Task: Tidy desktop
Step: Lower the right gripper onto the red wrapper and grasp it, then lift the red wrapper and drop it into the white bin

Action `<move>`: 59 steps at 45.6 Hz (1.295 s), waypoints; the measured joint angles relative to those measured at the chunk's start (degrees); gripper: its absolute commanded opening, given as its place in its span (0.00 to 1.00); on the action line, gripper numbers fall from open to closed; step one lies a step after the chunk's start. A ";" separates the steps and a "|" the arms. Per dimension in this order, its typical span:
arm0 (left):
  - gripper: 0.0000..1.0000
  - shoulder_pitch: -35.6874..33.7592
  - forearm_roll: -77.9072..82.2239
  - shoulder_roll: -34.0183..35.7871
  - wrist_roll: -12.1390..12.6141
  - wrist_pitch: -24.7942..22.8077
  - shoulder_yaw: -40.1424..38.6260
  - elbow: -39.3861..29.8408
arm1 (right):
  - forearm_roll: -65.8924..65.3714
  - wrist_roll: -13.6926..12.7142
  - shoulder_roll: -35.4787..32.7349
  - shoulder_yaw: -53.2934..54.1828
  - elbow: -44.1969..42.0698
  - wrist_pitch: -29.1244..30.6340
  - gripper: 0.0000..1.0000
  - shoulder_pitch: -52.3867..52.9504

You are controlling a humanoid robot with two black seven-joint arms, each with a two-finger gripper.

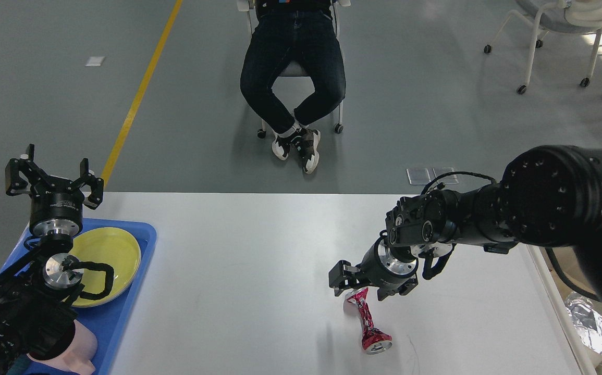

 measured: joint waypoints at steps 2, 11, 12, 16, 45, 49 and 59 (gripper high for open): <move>0.97 0.00 0.00 0.00 0.00 0.00 0.00 0.00 | -1.43 0.00 0.02 0.07 -0.01 -0.99 0.89 -0.81; 0.97 0.00 0.00 0.00 0.00 0.00 0.00 0.00 | -7.45 0.00 0.47 -0.01 -1.29 -6.60 0.89 -4.63; 0.97 0.00 0.00 0.00 0.00 0.00 0.00 0.00 | -8.16 0.00 0.63 -0.02 -1.43 -7.16 0.89 -5.10; 0.97 0.00 0.00 0.00 0.00 0.00 0.00 0.00 | -9.71 0.00 0.90 -0.04 -1.82 -8.31 0.89 -6.51; 0.97 0.00 0.03 0.00 0.00 0.00 0.00 0.00 | -10.86 0.00 0.74 -0.41 -2.24 -14.74 0.25 -8.62; 0.97 0.00 0.03 0.00 0.01 0.00 0.00 0.00 | -11.04 0.00 0.74 -0.51 -2.29 -14.74 0.14 -8.70; 0.97 0.00 0.03 0.00 0.01 0.00 0.00 0.00 | -10.89 0.06 0.29 -0.91 -1.87 -14.08 0.00 -7.83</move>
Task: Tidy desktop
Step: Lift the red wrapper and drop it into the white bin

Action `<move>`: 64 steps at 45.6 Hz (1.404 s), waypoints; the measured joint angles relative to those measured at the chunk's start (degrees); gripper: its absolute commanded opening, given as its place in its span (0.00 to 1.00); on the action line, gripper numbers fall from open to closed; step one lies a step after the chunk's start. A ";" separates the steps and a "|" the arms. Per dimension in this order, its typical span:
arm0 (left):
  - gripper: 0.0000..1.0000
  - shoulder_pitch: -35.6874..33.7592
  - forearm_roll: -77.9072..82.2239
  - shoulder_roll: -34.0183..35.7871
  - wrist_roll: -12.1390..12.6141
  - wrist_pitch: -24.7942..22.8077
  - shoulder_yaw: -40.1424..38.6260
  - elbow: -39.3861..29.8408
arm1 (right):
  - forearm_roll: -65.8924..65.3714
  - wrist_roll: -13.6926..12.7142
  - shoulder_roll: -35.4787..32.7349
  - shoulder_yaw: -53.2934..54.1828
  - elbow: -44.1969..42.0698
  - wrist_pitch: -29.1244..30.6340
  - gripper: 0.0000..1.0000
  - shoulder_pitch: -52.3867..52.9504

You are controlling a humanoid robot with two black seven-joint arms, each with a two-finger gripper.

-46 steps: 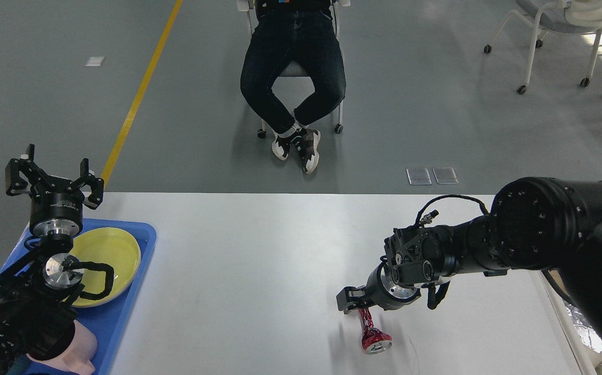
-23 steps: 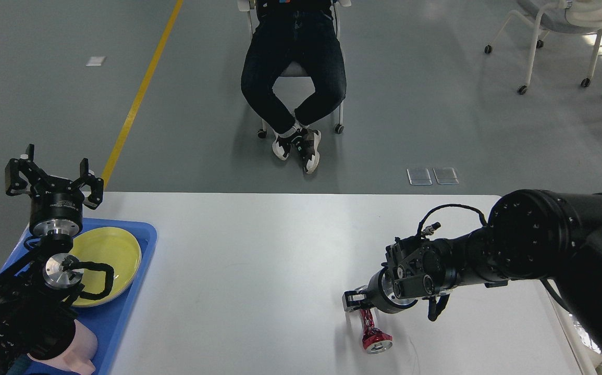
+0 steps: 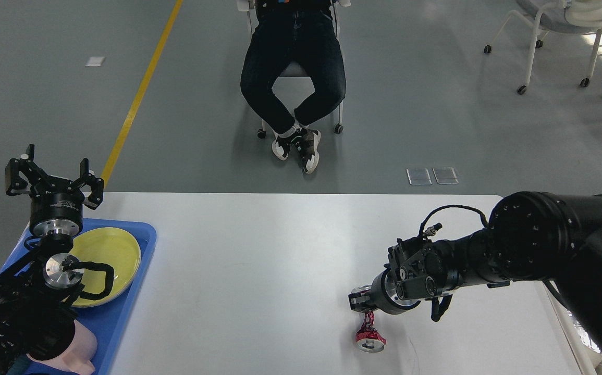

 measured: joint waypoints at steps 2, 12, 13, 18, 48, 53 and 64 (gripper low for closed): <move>0.97 0.00 0.00 0.00 0.00 0.00 0.00 0.00 | 0.03 0.06 -0.49 0.20 0.30 0.31 0.00 0.74; 0.97 0.00 -0.01 0.00 -0.01 0.00 0.00 0.00 | 0.08 0.58 -9.13 3.84 6.12 6.33 0.00 12.18; 0.97 0.00 -0.01 0.00 -0.01 0.00 0.00 0.00 | 0.08 0.59 -10.35 4.31 6.88 7.15 0.00 13.67; 0.97 0.00 -0.01 0.00 0.00 0.00 0.00 0.00 | 0.05 0.74 -18.66 7.73 10.01 13.86 0.00 23.49; 0.97 0.00 -0.03 -0.01 -0.02 0.00 0.00 0.00 | 0.43 0.22 -41.26 10.81 -0.52 34.48 0.00 38.70; 0.97 0.00 -0.03 0.00 -0.02 0.00 0.00 0.00 | 1.03 0.22 -43.03 10.30 -13.11 33.06 0.00 28.38; 0.97 0.00 -0.03 0.00 -0.02 0.00 0.00 0.00 | 1.13 0.18 -48.00 16.08 -31.39 23.25 0.00 3.85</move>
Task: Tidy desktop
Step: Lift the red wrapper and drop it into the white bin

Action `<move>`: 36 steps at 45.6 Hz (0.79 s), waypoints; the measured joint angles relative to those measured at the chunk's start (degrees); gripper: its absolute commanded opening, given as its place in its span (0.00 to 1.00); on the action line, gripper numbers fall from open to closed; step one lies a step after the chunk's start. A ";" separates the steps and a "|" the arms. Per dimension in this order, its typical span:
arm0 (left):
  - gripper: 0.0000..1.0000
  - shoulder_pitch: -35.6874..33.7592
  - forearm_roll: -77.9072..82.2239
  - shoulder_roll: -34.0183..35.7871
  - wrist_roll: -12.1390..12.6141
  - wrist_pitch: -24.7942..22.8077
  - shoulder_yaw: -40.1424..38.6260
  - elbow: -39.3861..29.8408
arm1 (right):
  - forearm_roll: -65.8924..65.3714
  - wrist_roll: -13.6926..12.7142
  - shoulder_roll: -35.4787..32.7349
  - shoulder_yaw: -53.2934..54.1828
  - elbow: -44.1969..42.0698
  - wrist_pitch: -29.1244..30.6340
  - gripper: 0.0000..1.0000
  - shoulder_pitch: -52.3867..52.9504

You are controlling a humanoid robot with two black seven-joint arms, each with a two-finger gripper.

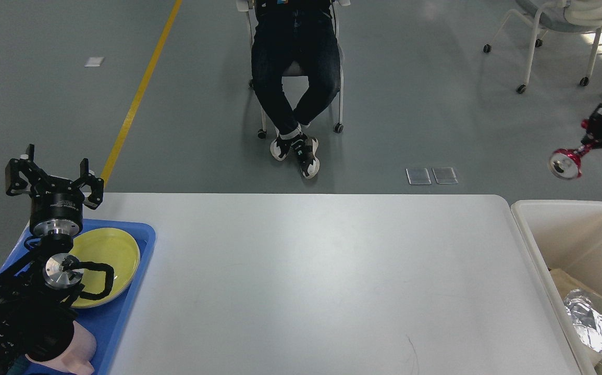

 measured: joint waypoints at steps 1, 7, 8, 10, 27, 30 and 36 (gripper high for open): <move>0.97 0.00 0.00 0.00 0.00 0.00 0.00 0.00 | 0.00 -0.02 -0.24 0.79 -0.83 -1.59 0.00 -2.22; 0.97 0.00 0.00 0.00 0.00 0.00 0.00 0.00 | 0.00 -0.11 -0.65 3.43 -4.19 -9.17 0.13 -11.86; 0.97 0.00 0.00 0.00 0.00 0.00 0.00 0.00 | 0.00 -0.12 -0.65 3.57 -4.60 -10.03 0.16 -13.03; 0.97 0.00 0.00 0.00 0.00 0.00 0.00 0.00 | 0.00 -0.13 -0.65 3.86 -5.44 -11.71 0.27 -15.46; 0.97 0.00 0.00 0.00 0.00 0.00 0.00 0.00 | 0.00 -0.05 0.97 4.29 -6.53 -28.75 1.00 -28.84; 0.97 0.00 0.00 0.00 0.00 0.00 0.00 0.00 | 0.00 -0.05 1.63 4.29 -6.52 -29.38 1.00 -30.22; 0.97 0.00 0.00 0.00 0.00 0.00 0.00 0.00 | -0.01 -0.03 2.82 4.29 -6.49 -29.85 1.00 -32.46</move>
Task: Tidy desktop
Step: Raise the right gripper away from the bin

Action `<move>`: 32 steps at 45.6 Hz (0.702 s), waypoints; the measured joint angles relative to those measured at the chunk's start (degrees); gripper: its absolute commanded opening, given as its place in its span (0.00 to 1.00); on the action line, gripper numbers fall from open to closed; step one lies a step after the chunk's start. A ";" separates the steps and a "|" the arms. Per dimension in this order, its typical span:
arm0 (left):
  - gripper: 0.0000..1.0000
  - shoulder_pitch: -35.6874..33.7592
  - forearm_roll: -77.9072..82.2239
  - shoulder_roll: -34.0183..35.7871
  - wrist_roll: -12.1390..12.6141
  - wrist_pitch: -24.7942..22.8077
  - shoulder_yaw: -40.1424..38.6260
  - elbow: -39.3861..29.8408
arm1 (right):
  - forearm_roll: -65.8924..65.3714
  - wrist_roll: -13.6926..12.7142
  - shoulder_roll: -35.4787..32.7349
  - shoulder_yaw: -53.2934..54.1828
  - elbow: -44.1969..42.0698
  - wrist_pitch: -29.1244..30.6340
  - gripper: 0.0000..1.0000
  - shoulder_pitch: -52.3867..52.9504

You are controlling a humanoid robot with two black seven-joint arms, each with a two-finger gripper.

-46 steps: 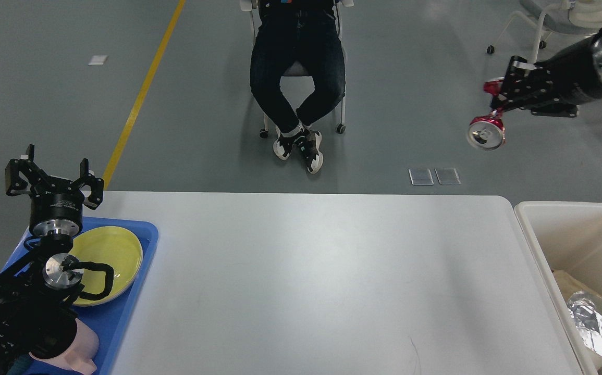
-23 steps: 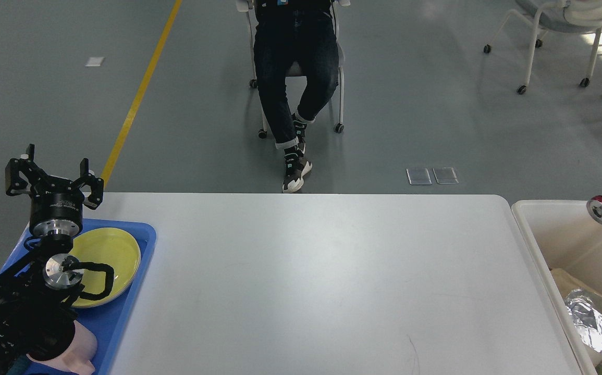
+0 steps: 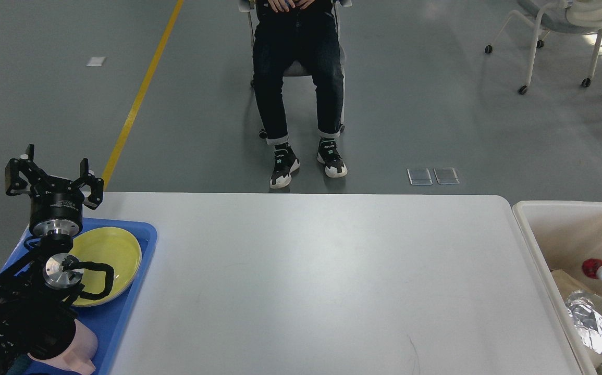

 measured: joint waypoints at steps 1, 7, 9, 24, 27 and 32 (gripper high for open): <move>0.97 0.00 0.00 0.00 0.00 0.00 0.00 0.00 | 0.00 0.00 0.09 0.00 0.02 -0.04 1.00 -0.15; 0.97 0.00 0.00 0.00 0.00 0.00 0.00 0.00 | 0.01 -0.01 0.27 0.11 0.14 -0.14 1.00 -0.09; 0.97 0.00 0.00 0.00 0.00 0.00 0.00 0.00 | 0.00 -0.01 0.29 0.50 0.19 -0.14 1.00 0.42; 0.97 0.00 0.00 0.00 0.00 0.00 0.00 0.00 | 0.84 0.58 2.19 24.23 0.47 -0.40 1.00 11.45; 0.97 0.00 0.00 0.00 0.00 0.00 0.00 0.00 | 1.00 0.59 3.68 35.64 0.49 -0.59 1.00 11.95; 0.97 0.00 0.00 0.00 0.00 0.00 0.00 0.00 | 1.05 0.61 6.33 51.93 0.65 -0.65 1.00 12.30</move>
